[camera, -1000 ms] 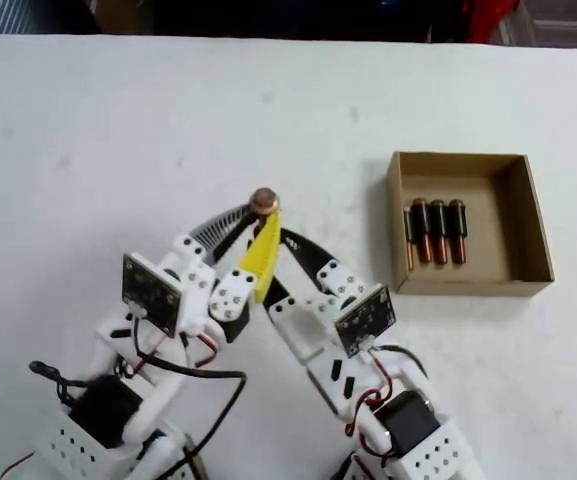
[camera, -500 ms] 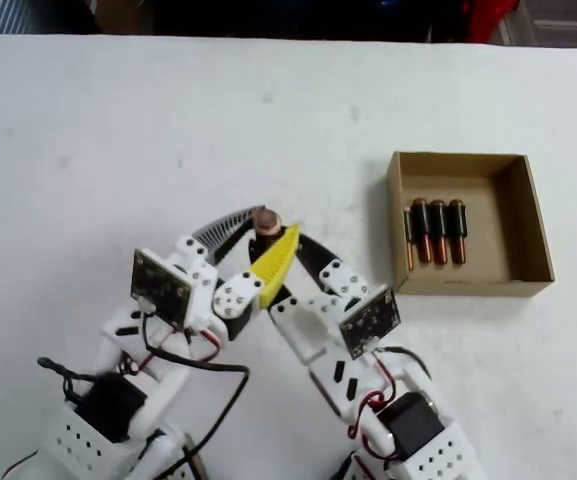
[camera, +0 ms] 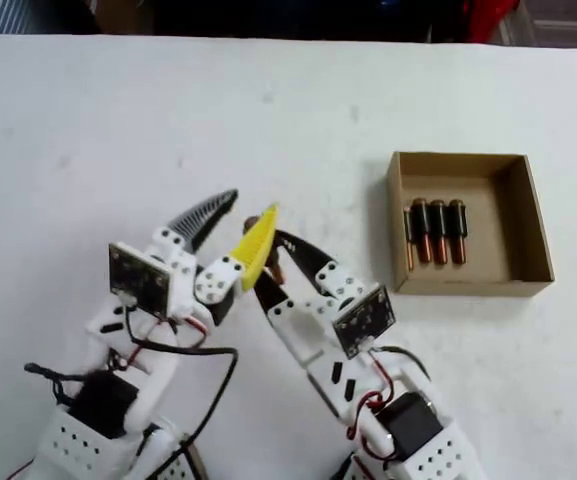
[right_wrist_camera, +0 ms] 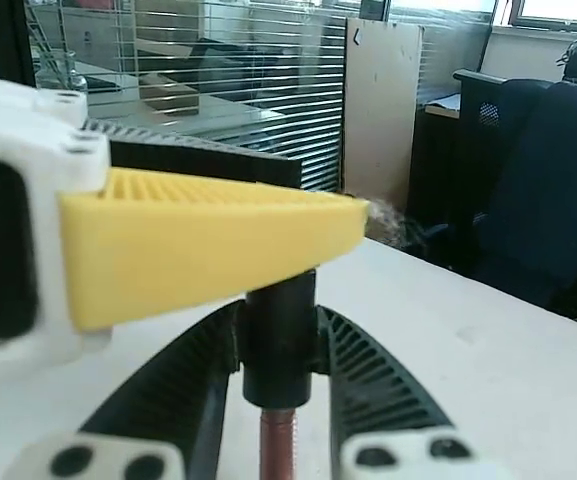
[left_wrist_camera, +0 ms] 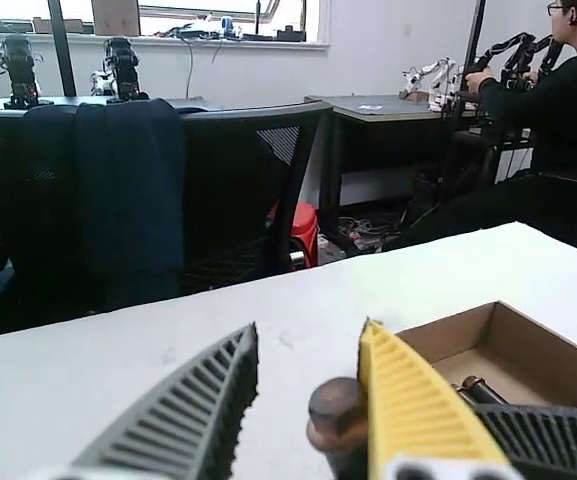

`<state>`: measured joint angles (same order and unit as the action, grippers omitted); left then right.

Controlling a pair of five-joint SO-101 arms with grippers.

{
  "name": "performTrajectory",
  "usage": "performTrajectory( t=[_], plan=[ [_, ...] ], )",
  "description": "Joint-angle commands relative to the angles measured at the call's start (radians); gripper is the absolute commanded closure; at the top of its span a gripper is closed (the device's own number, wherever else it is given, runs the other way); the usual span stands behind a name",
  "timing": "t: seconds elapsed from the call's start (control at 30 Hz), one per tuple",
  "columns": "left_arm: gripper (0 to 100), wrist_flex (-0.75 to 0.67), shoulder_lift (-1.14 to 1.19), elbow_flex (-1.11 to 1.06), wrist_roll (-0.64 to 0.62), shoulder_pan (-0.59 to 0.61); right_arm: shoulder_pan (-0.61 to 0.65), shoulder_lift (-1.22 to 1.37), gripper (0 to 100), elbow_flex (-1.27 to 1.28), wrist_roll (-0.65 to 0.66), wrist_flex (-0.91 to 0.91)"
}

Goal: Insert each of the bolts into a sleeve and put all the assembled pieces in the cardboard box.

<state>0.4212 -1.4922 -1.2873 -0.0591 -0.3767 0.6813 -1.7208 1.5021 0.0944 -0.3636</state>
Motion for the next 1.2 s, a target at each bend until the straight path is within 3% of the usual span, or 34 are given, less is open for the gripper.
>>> performTrajectory(
  t=[0.0,0.17,0.4,0.53,0.57,0.83,1.17],
  plan=[
    [82,-0.018,-0.010,0.120,0.011,0.030,-0.004,-0.022,98.1,-0.046,0.011,0.001],
    [82,0.063,-0.010,0.229,0.011,0.087,-0.005,-0.022,98.1,-0.035,0.011,0.002],
    [82,0.276,-0.010,0.404,0.012,0.375,-0.005,-0.022,98.1,-0.018,0.015,0.002],
    [94,0.358,-0.012,0.489,0.084,0.472,-0.005,-0.022,98.1,-0.012,0.015,0.002],
    [98,0.370,-0.012,0.505,0.106,0.484,-0.005,-0.022,98.1,-0.011,0.015,0.002],
    [98,0.477,-0.019,0.528,0.126,0.542,-0.005,-0.022,98.1,-0.003,0.015,0.004],
    [98,0.537,-0.231,0.393,0.133,0.542,-0.005,-0.022,98.1,-0.002,0.014,0.002]
  ],
)
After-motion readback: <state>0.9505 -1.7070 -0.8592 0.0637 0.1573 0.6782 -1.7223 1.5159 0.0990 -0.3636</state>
